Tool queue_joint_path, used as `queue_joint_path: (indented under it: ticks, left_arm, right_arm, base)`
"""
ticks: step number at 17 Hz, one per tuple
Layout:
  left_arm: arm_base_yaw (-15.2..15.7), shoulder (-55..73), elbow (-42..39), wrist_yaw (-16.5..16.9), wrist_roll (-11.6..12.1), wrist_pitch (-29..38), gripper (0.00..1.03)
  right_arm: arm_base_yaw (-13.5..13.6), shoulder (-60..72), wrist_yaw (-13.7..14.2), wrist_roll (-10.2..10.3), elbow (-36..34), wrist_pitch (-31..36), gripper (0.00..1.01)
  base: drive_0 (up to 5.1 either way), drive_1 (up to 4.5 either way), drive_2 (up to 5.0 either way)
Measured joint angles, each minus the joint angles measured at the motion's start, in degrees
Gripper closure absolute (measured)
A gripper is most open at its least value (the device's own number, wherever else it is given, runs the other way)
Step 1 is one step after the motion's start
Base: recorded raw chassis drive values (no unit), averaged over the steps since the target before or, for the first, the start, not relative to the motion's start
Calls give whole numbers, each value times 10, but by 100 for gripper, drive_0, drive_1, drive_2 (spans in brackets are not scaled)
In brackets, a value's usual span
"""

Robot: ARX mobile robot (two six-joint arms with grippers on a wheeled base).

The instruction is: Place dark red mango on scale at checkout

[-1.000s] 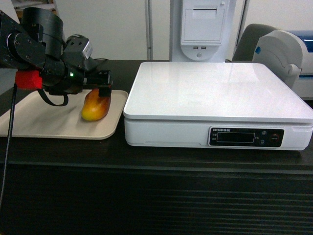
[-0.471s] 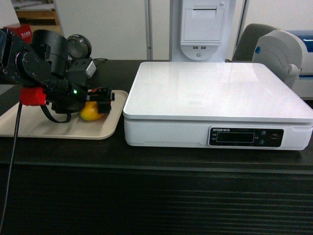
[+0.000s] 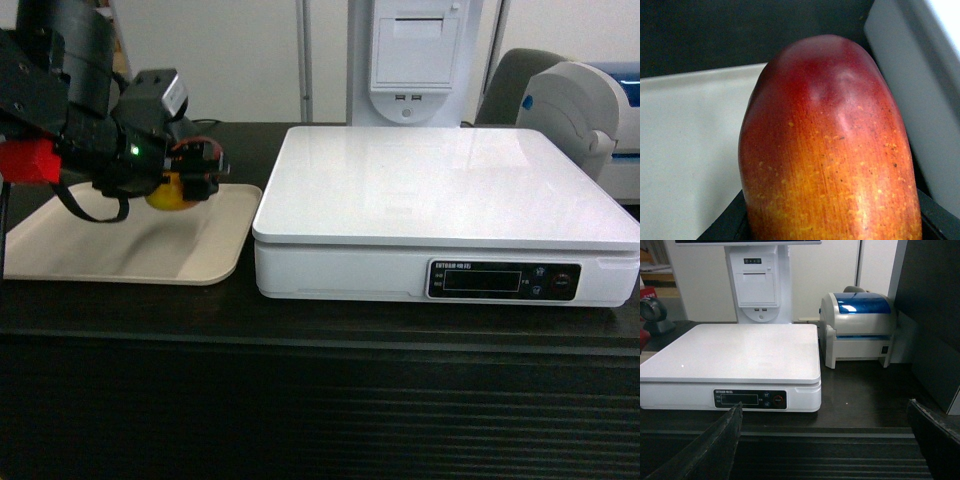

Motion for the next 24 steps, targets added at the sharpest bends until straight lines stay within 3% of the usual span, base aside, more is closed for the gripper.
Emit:
queue_joint_path:
  ticks: [3,5,8,11,12,13,19,22,24]
  left_arm:
    - [-9,-21,-8,-1,0,4,45]
    - [-33,-59,-17,-4,0,9,45]
    - [-93,-81,6,-22,-4,7,45]
    - [-144,-59,41,-37,-24,-7,45]
    - [-165,-42,59,-41,-36,-15,45]
    - [-216,0,99,-58,-61,-35,45]
    - [-276,106,235,-103,-95,-110,45]
    - [-279,111,243,-106,-95,-119,45]
    - [-281,111,243,-105,-94,-120,21]
  right_arm:
    - [0,0,0,0,0,0,3]
    - [0,0,0,0,0,0,3]
    - [0,0,0,0,0,0,3]
    - [0,0,0,0,0,0,3]
    - [0,0,0,0,0,0,3]
    - [0,0,0,0,0,0,3]
    - [0,0,0,0,0,0,3]
    - [0,0,0,0,0,0,3]
    - [0,0,0,0,0,0,3]
  base:
    - [0,0,0]
    - [0,0,0]
    - [0,0,0]
    - [0,0,0]
    - [0,0,0]
    - [0,0,0]
    - [0,0,0]
    - [0,0,0]
    - [0,0,0]
